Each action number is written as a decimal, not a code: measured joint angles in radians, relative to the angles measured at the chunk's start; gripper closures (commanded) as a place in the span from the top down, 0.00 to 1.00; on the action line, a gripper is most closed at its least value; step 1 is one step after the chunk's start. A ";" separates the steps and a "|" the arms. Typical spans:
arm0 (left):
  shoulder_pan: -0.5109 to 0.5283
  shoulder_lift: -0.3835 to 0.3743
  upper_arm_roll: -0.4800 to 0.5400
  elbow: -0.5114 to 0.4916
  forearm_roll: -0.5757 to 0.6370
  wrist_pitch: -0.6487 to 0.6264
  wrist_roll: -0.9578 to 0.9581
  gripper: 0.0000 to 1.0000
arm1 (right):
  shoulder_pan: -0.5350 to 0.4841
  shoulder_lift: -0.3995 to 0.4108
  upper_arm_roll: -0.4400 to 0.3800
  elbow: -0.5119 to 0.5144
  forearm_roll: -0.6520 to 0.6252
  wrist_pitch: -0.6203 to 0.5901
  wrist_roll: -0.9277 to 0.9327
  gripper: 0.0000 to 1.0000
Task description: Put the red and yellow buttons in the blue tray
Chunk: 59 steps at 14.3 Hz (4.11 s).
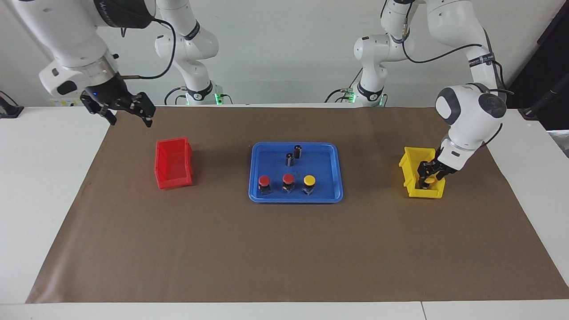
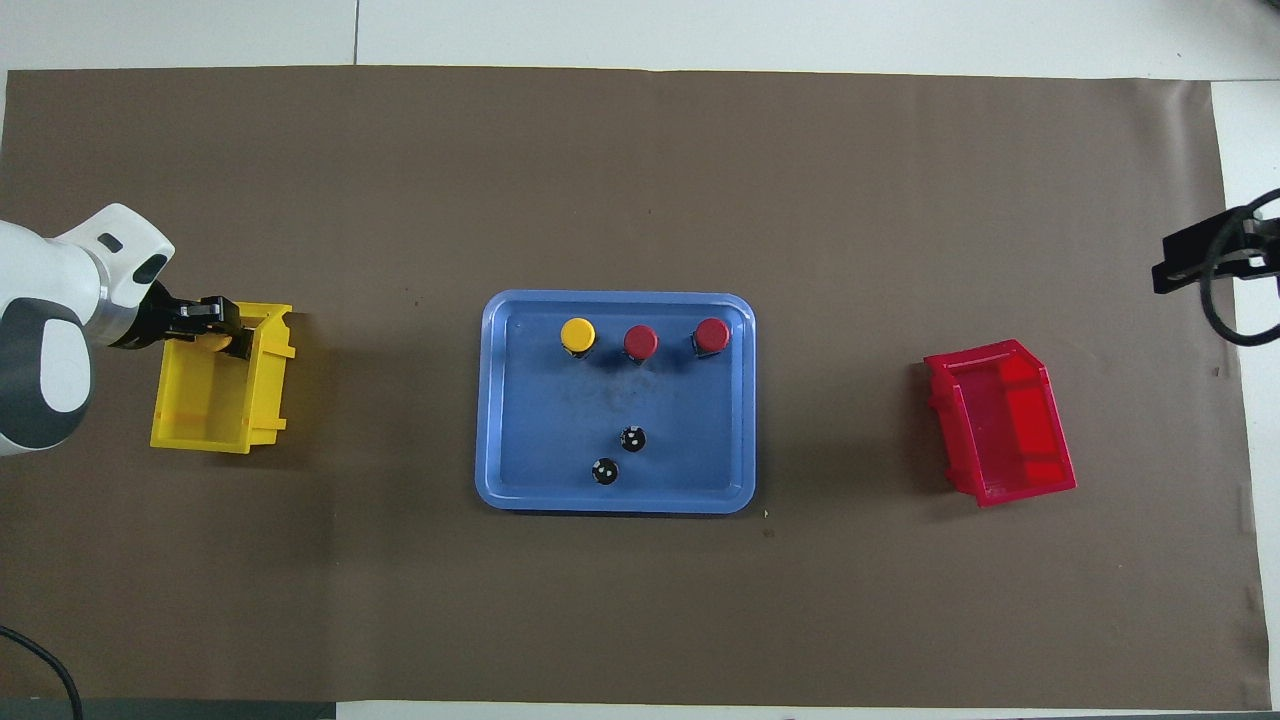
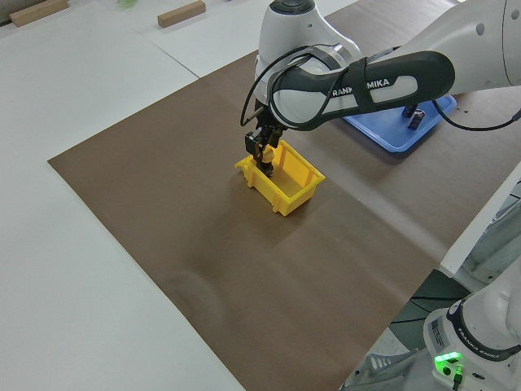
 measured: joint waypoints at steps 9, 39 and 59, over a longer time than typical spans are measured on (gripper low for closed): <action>0.000 0.000 0.000 0.028 0.000 -0.041 -0.021 0.02 | -0.038 -0.049 0.007 -0.089 0.000 0.001 -0.053 1.00; -0.072 0.082 -0.497 0.179 0.011 -0.072 -0.770 0.01 | -0.021 -0.052 0.021 -0.102 -0.050 0.005 -0.060 1.00; -0.072 0.120 -0.492 0.212 0.095 -0.119 -0.814 1.00 | -0.021 -0.052 0.021 -0.102 -0.050 0.005 -0.060 1.00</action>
